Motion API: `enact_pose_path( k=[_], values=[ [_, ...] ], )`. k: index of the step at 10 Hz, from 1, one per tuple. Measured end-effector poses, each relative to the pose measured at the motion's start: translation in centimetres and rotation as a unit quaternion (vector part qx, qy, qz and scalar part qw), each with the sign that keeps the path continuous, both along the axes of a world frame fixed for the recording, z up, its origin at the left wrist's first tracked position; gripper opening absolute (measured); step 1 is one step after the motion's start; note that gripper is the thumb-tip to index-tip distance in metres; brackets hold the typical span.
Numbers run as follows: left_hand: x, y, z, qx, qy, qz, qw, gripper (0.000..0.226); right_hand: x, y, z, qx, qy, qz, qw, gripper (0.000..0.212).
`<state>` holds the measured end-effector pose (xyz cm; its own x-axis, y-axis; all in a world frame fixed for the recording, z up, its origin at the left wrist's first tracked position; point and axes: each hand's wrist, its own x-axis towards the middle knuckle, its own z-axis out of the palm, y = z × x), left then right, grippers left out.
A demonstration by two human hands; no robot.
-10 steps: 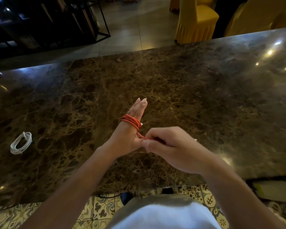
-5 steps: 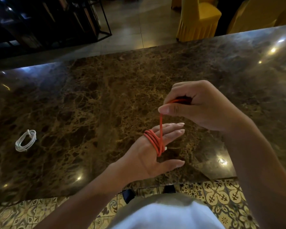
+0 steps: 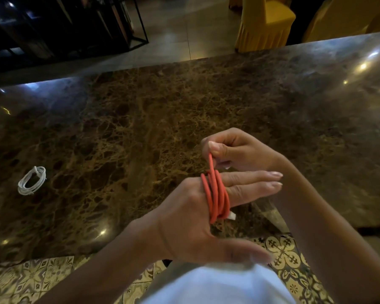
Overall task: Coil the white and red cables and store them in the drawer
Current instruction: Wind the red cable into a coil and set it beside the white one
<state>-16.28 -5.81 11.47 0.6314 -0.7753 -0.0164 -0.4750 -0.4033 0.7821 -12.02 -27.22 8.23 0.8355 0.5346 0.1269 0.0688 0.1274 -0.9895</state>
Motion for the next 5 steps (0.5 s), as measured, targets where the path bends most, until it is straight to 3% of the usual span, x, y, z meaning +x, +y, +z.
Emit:
enact_pose_path(
  k=[1,2,4,5],
  values=[
    [0.7,-0.8,1.1,-0.120,0.057,-0.106,0.985,0.086,-0.3,0.2,-1.4,0.048,0.039,0.015,0.998,0.031],
    [1.1,-1.6,0.7,-0.149,0.142,-0.115,0.972,0.062,-0.7,-0.2,-2.5,0.069,0.057,-0.003,0.996,0.033],
    [1.1,-2.3,0.0,-0.166,0.258,-0.101,0.947,0.060,-0.2,-1.9,-2.6,0.068,0.079,-0.136,0.985,0.041],
    [1.7,-2.7,-0.7,-0.215,0.335,-0.087,0.913,0.053,0.3,-1.0,-3.1,0.062,0.085,-0.153,0.983,0.039]
  ],
)
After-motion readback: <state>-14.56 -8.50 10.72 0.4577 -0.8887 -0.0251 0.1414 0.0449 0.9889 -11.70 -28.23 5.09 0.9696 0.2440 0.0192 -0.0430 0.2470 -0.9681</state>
